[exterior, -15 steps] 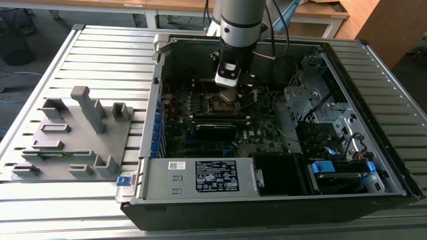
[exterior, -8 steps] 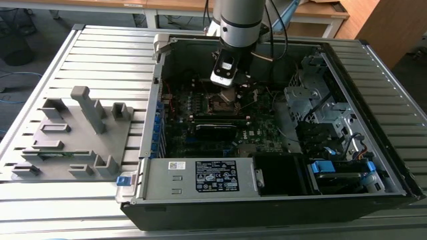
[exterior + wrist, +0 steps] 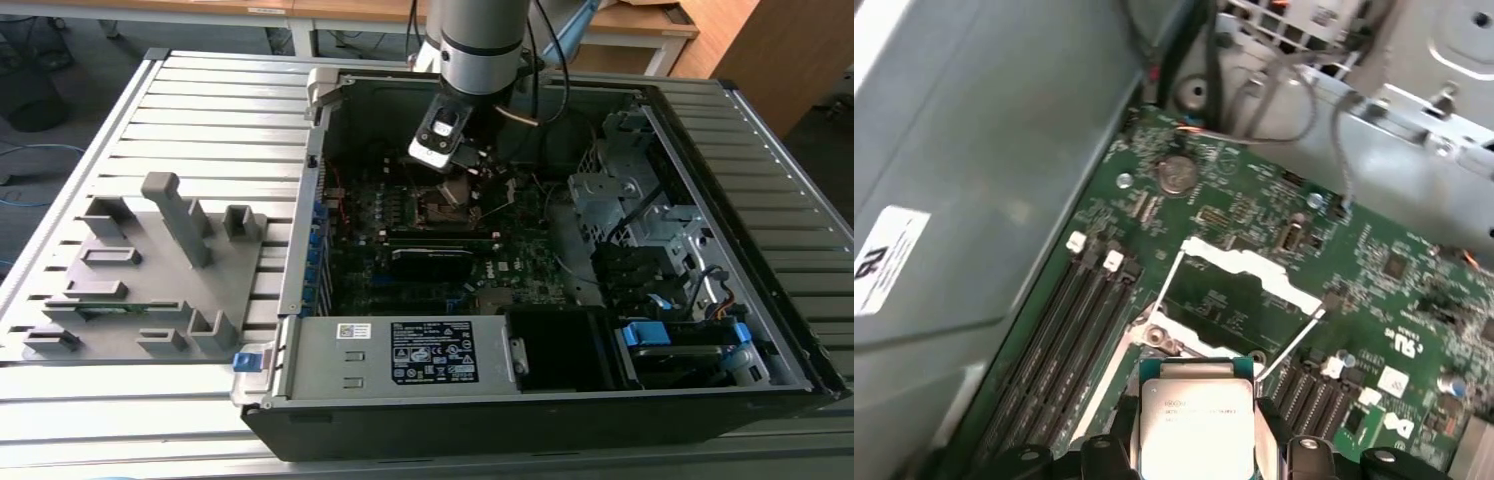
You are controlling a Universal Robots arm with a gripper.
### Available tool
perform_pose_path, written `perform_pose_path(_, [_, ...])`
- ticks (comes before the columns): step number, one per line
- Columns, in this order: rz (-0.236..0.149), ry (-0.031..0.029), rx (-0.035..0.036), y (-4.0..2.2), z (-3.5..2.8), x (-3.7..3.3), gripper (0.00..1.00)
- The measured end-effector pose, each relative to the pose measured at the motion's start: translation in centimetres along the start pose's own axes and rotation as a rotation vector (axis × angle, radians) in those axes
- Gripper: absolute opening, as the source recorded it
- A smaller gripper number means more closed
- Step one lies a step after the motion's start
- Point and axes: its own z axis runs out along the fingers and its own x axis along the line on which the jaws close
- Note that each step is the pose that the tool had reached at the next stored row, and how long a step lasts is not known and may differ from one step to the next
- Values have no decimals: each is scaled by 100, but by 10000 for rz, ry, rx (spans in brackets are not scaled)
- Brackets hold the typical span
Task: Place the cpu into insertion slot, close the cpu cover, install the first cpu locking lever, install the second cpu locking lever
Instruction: 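Place the cpu into insertion slot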
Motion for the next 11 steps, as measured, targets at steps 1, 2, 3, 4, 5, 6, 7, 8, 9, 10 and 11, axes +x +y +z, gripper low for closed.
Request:
perform_pose_path(1, [195,-17,-4,0,1,0,54])
perform_pose_path(2, [374,-34,-7,0,2,0,54])
perform_pose_path(3, [554,-49,-10,0,3,0,54])
perform_pose_path(4, [732,-65,-14,0,3,0,54])
perform_pose_path(5, [912,-81,-17,0,4,0,54])
perform_pose_path(6, [1090,-97,-20,0,5,0,54])
perform_pose_path(7, [1281,-114,-24,0,6,0,54])
perform_pose_path(8, [1459,-130,-26,-1,7,0,54])
perform_pose_path(9, [1639,-146,-30,-1,8,0,54])
perform_pose_path(10, [1818,-162,-33,-1,8,0,54])
perform_pose_path(11, [1997,-178,-36,-1,9,0,54])
